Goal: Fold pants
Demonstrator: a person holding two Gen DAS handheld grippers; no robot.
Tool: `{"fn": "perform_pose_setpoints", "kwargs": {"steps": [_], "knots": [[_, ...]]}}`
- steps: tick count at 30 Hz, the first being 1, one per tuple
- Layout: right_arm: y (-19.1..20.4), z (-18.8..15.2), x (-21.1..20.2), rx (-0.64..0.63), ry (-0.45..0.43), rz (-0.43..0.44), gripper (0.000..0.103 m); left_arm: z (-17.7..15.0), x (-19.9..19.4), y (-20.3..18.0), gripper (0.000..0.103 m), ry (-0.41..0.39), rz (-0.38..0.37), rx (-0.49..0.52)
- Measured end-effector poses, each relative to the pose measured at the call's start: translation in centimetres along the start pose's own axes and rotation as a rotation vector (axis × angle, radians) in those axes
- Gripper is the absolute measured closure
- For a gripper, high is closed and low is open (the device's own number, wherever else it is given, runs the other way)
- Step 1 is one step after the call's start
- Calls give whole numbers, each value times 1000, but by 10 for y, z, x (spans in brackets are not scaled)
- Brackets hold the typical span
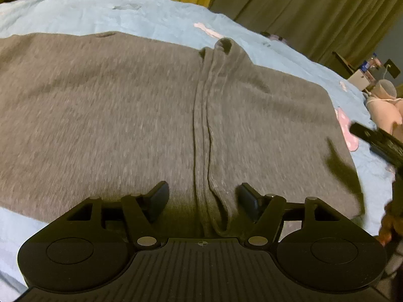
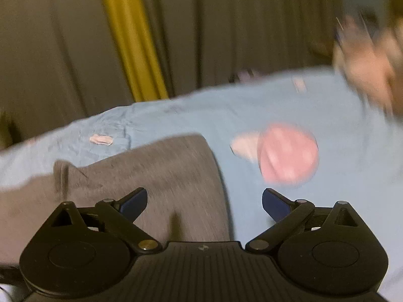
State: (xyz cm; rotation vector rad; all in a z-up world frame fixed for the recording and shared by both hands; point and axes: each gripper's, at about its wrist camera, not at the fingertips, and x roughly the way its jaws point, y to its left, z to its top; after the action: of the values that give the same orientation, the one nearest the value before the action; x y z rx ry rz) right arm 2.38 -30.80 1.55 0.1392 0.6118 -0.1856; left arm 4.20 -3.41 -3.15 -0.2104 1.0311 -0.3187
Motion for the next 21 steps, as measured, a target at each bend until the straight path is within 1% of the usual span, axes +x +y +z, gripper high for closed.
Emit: {"fn": "perform_pose_setpoints", "kwargs": {"steps": [1,2,3,4,5,7,8,9,10,11,12,13,14,15,17,19,21], "knots": [[4,3,6,-21,-3,17,18,0,0,0,32,-4,1,6],[7,6,13,-33,5,38,20,-1,-1,0,32,-7,3,12],[8,6,21,-44,20,44,26,-1,-1,-1,32,-10,6,20],[10,6,27,-58,31,33,32,-1,-2,-2,32,-19,12,23],[10,2,32,-78,49,13,35,-2,-4,-2,32,-34,26,26],[7,-8,44,-100,110,-31,35,-1,-8,0,32,-70,75,22],[2,-12,51,-78,152,-30,35,0,-11,2,31,-92,105,15],[-5,-12,53,-28,166,-16,35,1,-12,4,31,-107,125,3],[-8,-11,54,2,167,-10,34,3,-13,7,30,-125,151,-17],[-8,-10,54,10,168,-10,34,4,-14,11,33,-137,184,-34],[-6,-9,53,0,161,-18,34,6,-14,15,33,-148,232,-52],[-3,-8,51,-17,151,-23,34,6,-14,19,32,-154,256,-67],[1,-7,50,-32,143,-19,34,8,-13,24,32,-153,267,-91],[5,-4,49,-42,134,-13,34,8,-12,29,32,-154,263,-113],[13,2,51,-58,119,-18,34,11,-12,34,31,-163,269,-134],[19,7,54,-74,100,-15,34,12,-9,31,29,-164,301,-101],[23,8,58,-82,103,-24,34,12,-4,26,27,-159,337,-48]]}}
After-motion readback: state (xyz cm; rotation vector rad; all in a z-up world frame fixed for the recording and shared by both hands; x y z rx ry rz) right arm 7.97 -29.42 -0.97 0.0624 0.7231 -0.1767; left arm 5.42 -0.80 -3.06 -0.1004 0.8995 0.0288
